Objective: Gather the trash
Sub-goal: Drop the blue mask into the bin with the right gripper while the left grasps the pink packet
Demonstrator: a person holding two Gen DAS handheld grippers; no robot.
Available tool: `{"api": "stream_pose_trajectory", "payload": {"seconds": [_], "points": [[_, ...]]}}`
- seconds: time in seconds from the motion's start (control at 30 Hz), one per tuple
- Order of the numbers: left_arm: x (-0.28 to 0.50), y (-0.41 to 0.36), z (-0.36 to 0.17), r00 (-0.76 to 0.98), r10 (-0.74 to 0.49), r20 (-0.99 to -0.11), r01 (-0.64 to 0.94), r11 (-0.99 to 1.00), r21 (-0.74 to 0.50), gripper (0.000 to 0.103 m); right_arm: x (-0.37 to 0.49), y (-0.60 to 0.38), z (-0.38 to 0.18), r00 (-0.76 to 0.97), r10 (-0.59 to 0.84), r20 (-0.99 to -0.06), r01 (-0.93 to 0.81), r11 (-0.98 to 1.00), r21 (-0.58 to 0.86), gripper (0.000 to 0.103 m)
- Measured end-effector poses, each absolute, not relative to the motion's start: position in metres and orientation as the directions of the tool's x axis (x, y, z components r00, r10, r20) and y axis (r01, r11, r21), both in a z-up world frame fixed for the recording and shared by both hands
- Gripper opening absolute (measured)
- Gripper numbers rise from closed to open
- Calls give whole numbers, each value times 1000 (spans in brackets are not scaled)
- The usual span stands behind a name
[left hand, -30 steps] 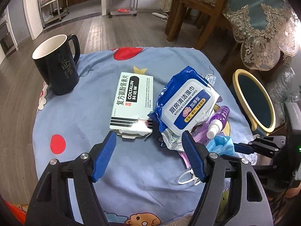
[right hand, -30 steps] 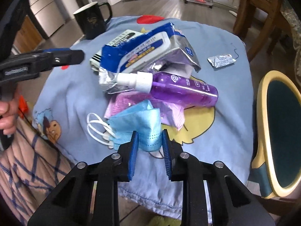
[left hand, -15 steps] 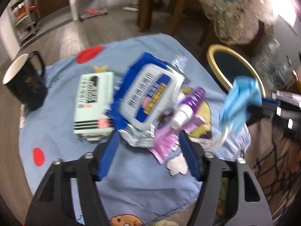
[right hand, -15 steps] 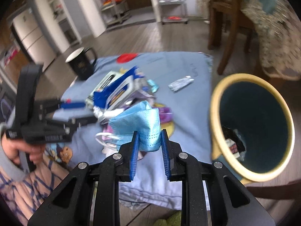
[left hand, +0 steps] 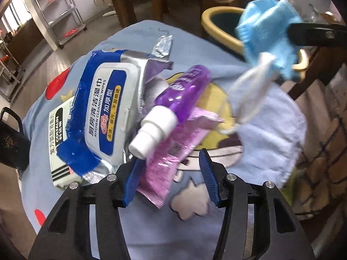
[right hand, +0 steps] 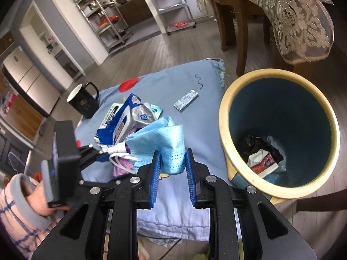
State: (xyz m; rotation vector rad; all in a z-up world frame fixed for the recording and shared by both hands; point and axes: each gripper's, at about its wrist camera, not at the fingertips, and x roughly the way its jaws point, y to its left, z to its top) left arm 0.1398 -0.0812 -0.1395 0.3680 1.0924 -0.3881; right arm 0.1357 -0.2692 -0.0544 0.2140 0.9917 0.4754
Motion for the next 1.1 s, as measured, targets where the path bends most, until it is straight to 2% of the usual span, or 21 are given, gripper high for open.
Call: {"api": "stream_pose_trajectory", "payload": {"seconds": [0.17,0.23,0.27,0.33,0.37,0.53,0.7,0.97,1.1], "points": [[149,-74,-137,415,-142,-899,437,897,60,51,137,-268,-58,447,468,-763,-288,882,372,25],[148,-72,-143,380,-135,-915,447,893,53,32,138,-268,-61,444,465,-766,-283,884,373,25],[147,-71,-143,374,-136,-917,445,894,49,29,139,-268,-62,443,465,-766,-279,884,375,25],[146,-68,-142,355,-147,-923,441,897,27,15,140,-268,-62,444,469,-764,-276,882,381,25],[144,-67,-142,349,-149,-925,442,897,23,13,140,-267,-62,444,469,-764,-277,882,381,25],[128,-56,-130,305,-164,-938,437,899,-16,10,141,-266,-65,438,468,-767,-273,883,382,25],[113,-45,-105,290,-255,-922,452,886,-103,10,141,-265,-65,440,470,-765,-271,882,386,25],[128,-26,-76,387,-337,-858,386,905,-181,10,140,-280,-55,489,456,-744,-237,890,390,25],[134,-25,-58,467,-320,-824,322,930,-179,10,139,-299,-46,551,419,-722,-190,905,381,25]]}}
